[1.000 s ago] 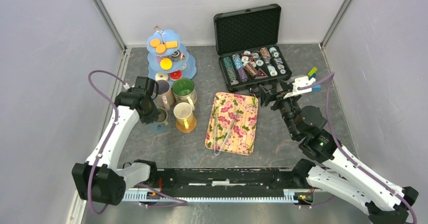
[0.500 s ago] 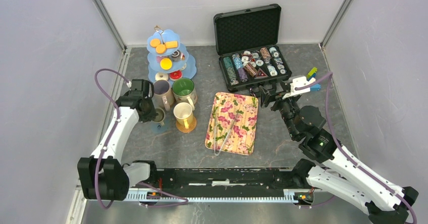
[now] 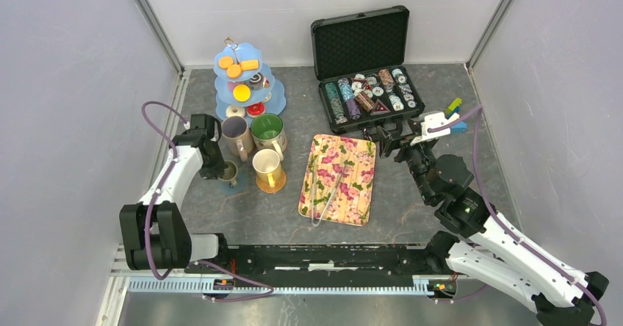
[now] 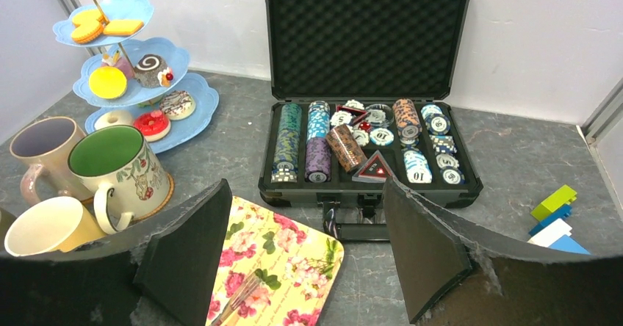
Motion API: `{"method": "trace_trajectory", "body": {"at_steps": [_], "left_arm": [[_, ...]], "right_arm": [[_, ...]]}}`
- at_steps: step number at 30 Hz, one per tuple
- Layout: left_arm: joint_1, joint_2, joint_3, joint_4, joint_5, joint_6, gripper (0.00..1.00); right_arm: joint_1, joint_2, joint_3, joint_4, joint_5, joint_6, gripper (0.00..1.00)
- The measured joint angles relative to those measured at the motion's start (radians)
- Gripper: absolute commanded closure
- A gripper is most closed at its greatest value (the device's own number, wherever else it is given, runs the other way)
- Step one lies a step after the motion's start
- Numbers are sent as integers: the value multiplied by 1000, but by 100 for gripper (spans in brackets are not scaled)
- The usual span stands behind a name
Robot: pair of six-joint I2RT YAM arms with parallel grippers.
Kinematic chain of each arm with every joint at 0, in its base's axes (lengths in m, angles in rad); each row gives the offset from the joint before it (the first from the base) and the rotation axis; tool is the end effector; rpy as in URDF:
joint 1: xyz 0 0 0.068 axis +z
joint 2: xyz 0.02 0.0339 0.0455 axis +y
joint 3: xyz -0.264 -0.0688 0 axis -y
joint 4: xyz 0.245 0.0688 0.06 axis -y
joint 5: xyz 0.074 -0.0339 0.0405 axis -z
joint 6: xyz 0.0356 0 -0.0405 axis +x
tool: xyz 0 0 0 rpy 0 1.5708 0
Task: Serve the afternoon tea
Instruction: Place the cup on the coaster.
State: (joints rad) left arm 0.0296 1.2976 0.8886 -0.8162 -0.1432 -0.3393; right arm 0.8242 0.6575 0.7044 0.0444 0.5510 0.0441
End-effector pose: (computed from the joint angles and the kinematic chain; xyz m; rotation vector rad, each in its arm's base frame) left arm 0.2342 0.0120 0.2225 -0.5433 2.7226 0.1220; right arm 0.1202 0.1025 0.3558 -0.1343 1.4939 0.2929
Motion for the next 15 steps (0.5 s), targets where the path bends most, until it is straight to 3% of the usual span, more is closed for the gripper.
{"method": "trace_trajectory", "body": {"at_steps": [15], "left_arm": [[8,83,0,-3,-10,0,98]], "right_arm": [[0,0,-15,4,0,-5,18]]}}
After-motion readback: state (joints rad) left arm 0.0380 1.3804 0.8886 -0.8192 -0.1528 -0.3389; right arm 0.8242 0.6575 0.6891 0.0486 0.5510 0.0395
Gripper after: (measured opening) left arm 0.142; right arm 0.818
